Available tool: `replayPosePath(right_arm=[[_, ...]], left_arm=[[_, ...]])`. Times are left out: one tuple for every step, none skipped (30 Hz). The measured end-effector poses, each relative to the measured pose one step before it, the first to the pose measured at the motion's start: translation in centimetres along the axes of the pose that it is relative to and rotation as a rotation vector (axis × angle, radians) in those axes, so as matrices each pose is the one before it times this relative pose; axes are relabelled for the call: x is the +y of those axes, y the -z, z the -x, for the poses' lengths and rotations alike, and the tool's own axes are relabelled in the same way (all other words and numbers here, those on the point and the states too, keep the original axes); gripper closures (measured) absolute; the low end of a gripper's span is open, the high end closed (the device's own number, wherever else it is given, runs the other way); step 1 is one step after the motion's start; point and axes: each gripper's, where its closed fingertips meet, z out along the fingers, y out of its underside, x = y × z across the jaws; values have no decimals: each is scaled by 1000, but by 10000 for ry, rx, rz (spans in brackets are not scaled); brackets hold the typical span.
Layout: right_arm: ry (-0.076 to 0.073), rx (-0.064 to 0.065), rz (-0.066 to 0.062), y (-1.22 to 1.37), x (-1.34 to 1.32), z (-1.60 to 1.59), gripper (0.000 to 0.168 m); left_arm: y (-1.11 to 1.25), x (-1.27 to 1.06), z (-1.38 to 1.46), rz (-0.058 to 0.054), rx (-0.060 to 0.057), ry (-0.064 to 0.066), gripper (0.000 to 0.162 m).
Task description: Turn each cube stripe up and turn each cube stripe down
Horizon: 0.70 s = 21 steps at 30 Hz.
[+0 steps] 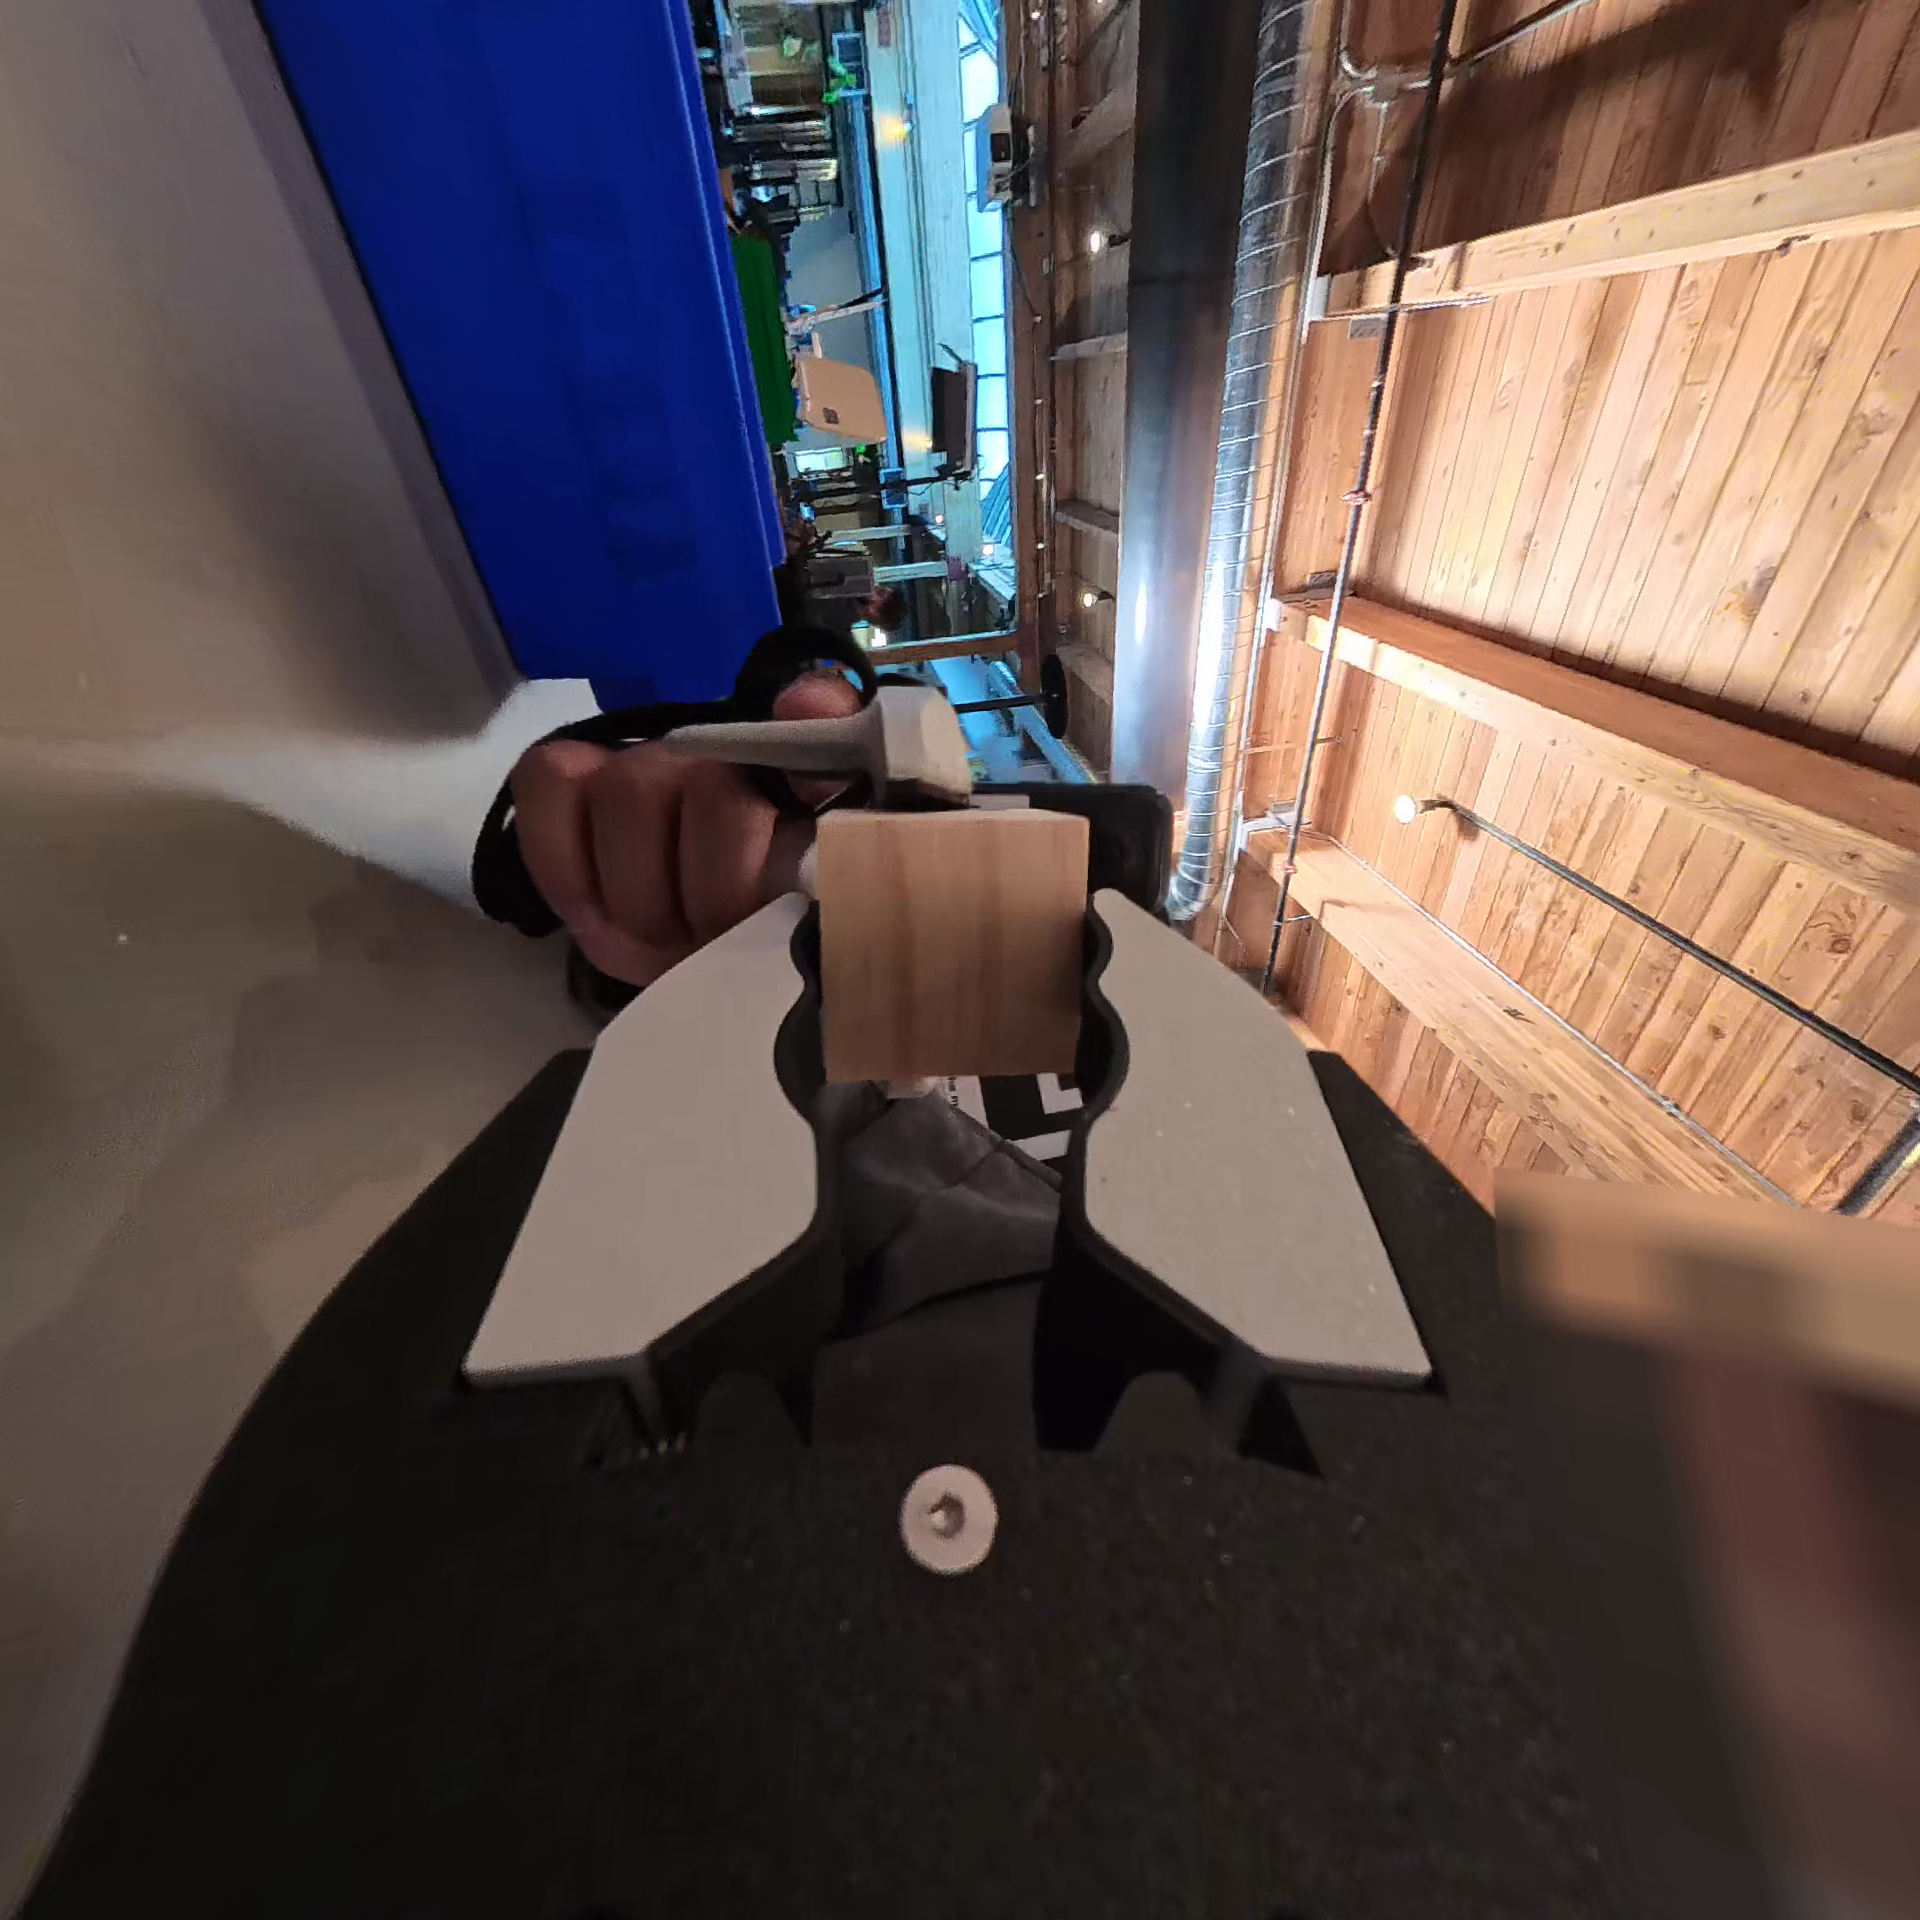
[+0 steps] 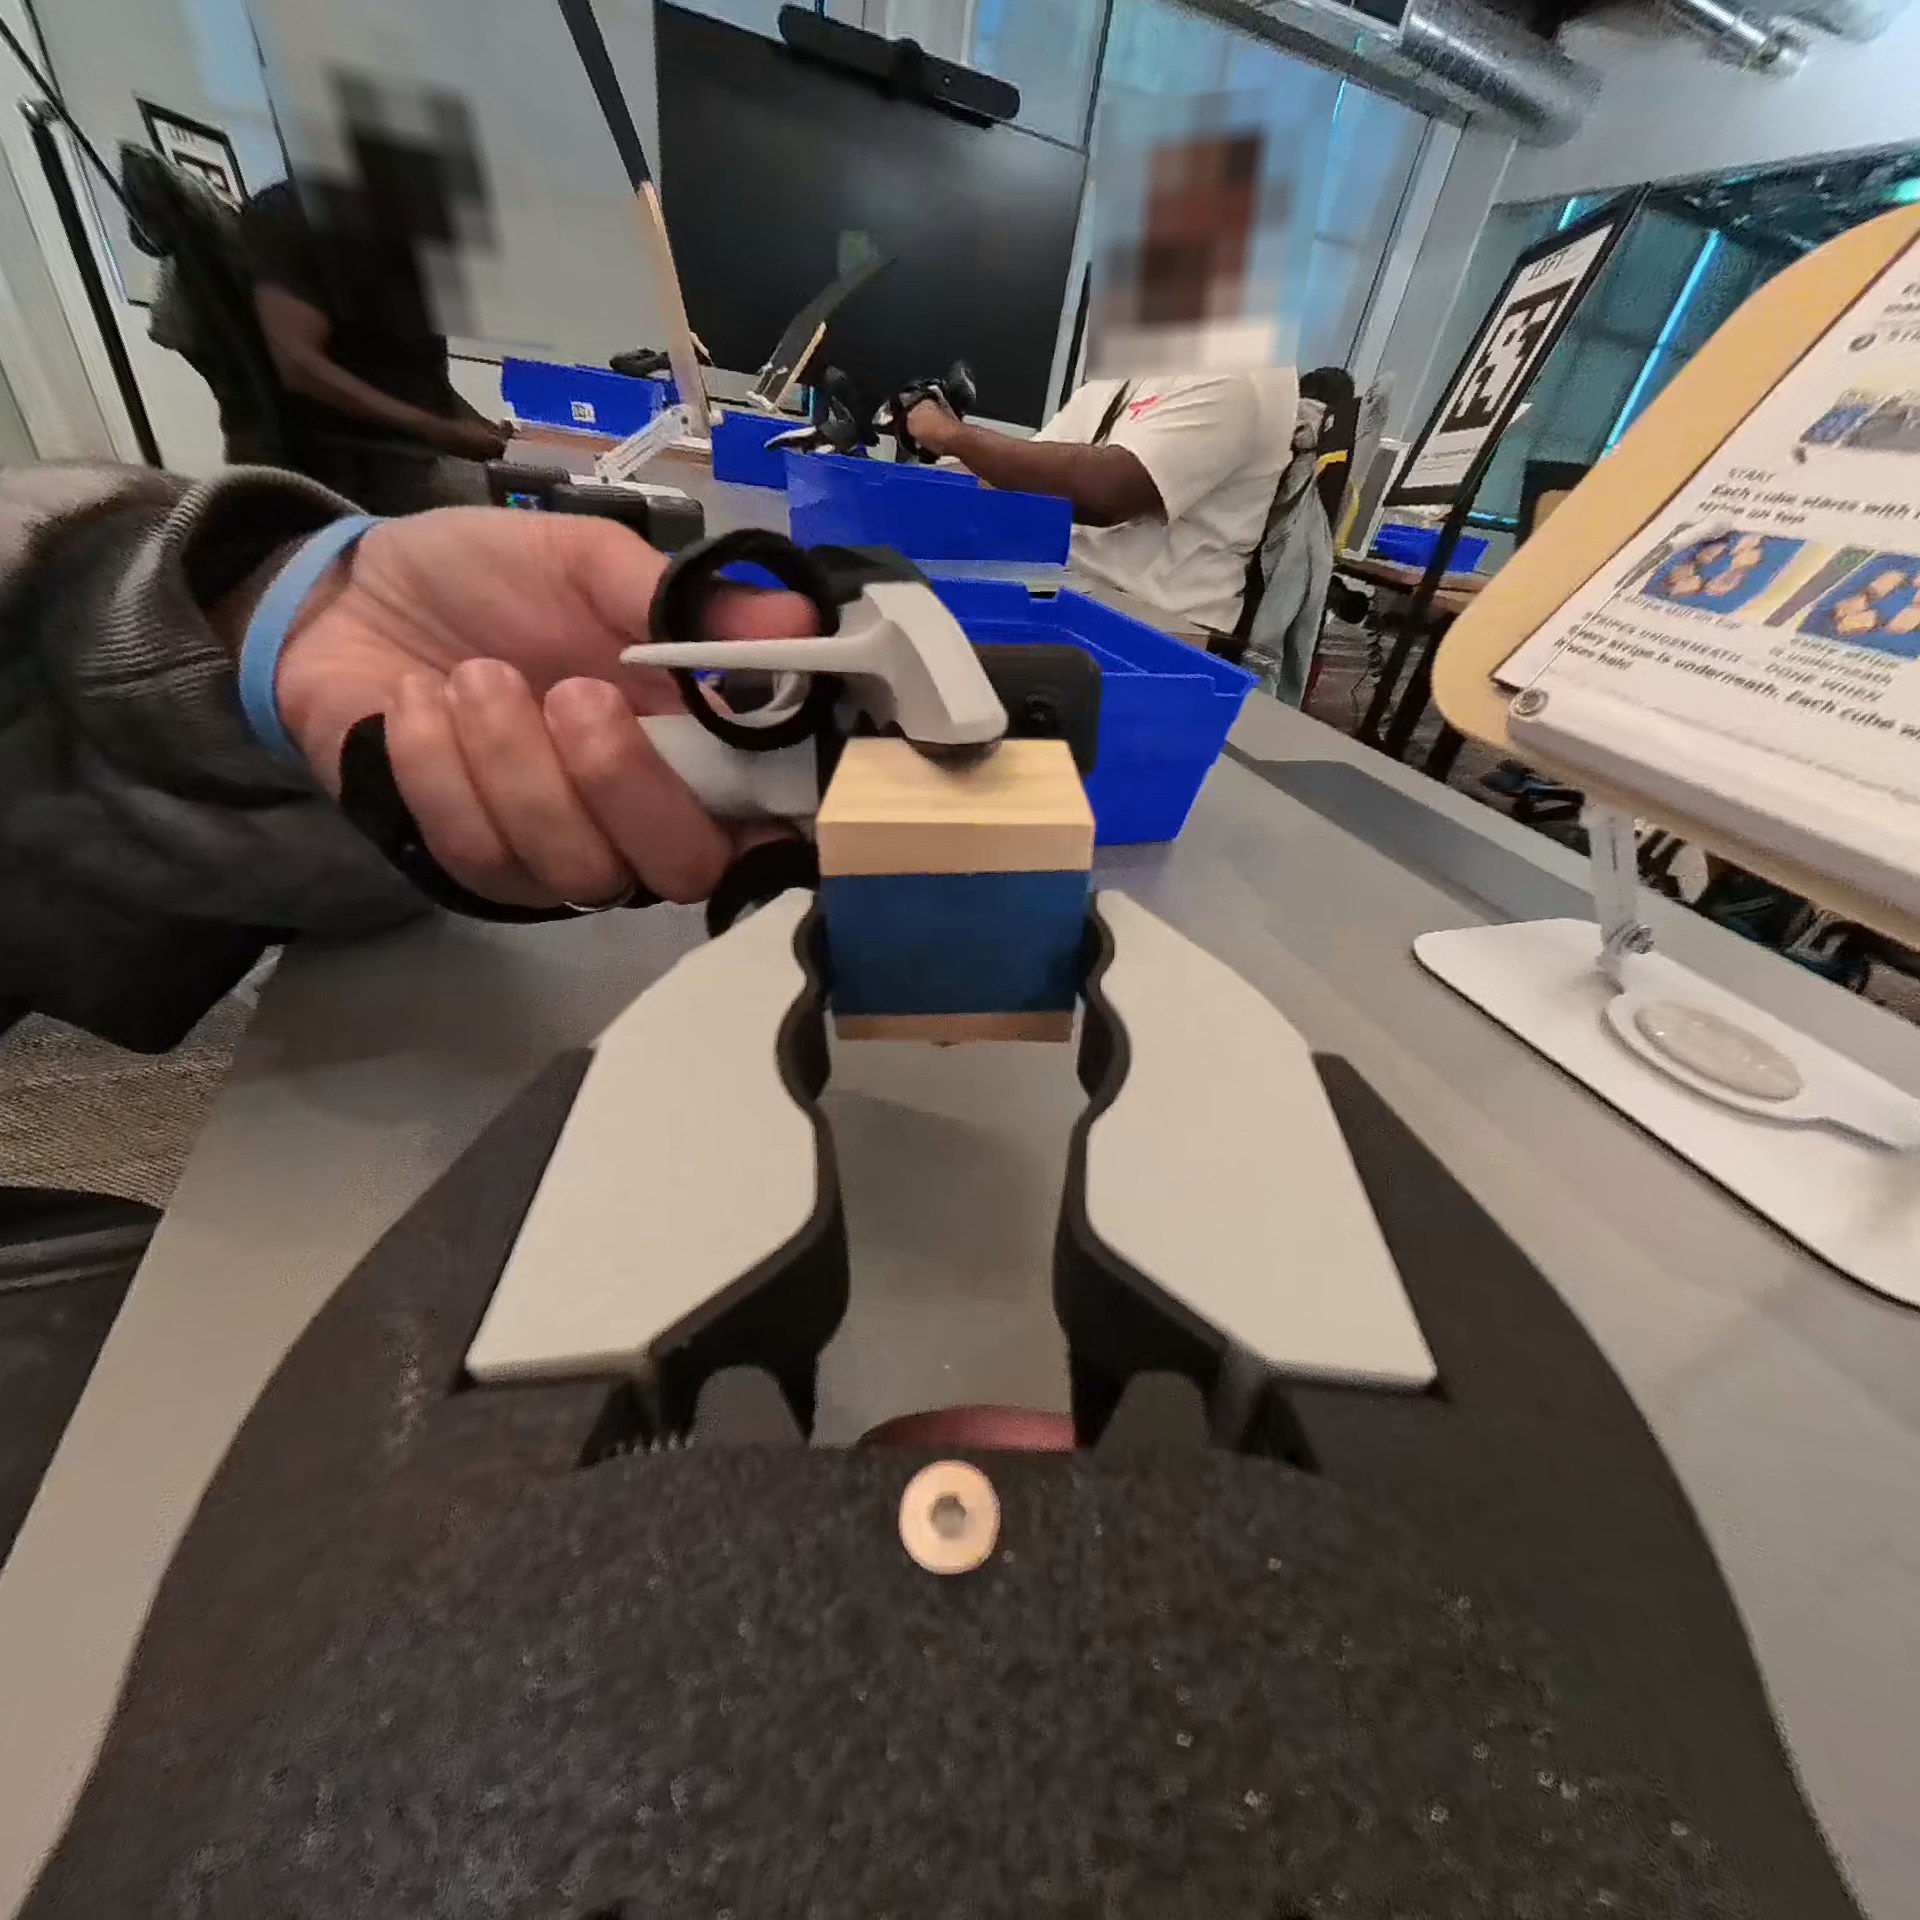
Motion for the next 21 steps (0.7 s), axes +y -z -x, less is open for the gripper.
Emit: replayPosePath(right_arm=[[65,-33,-30,9,-45,104,123],[0,-70,-20,53,11,120,123],[-47,6,-32,89,-42,28,123],[-8,52,-49,166,-140,-25,123],[43,73,-72,212,-249,-41,123],[98,66,-49,262,-272,-8,123],[172,55,31,295,-223,9,123],[223,106,89,340,-222,-46,123],[232,103,75,420,-276,-53,123],[201,92,37,464,-351,-59,123],[117,121,18,486,-386,-139,123],[58,110,-3,507,-362,-123,123],[13,83,-33,488,-306,-75,123],[-12,71,-35,467,-194,-50,123],[-1,95,-12,432,-90,-64,123],[-16,132,44,331,44,-132,123],[-8,94,117,251,148,-115,123],[5,58,141,207,110,-82,123],[32,31,91,199,-41,-85,123],[54,47,77,267,-209,-176,123],[35,82,78,389,-356,-297,123]], left_arm=[[76,117,23,52,60,-42,118],[90,142,125,80,-60,-178,118],[152,100,189,49,-150,-254,115],[223,-14,119,-51,-137,-270,107],[269,18,87,-56,-193,-313,99],[274,156,187,30,-341,-335,94],[213,204,-79,31,-245,-355,89],[127,296,-453,48,-96,-400,87],[4,504,-633,120,-78,-473,87],[-104,717,-579,172,-200,-587,86],[-142,818,-404,165,-390,-728,86],[-78,756,-105,30,-621,-852,86],[10,669,219,-67,-834,-899,86],[94,666,424,-49,-921,-824,87],[142,649,639,16,-960,-638,88],[140,585,487,65,-724,-442,88],[143,381,316,46,-473,-297,88],[145,208,426,26,-484,-353,88],[136,103,623,48,-579,-455,89],[151,-87,792,-10,-653,-494,90],[140,-186,785,-64,-606,-474,91]])
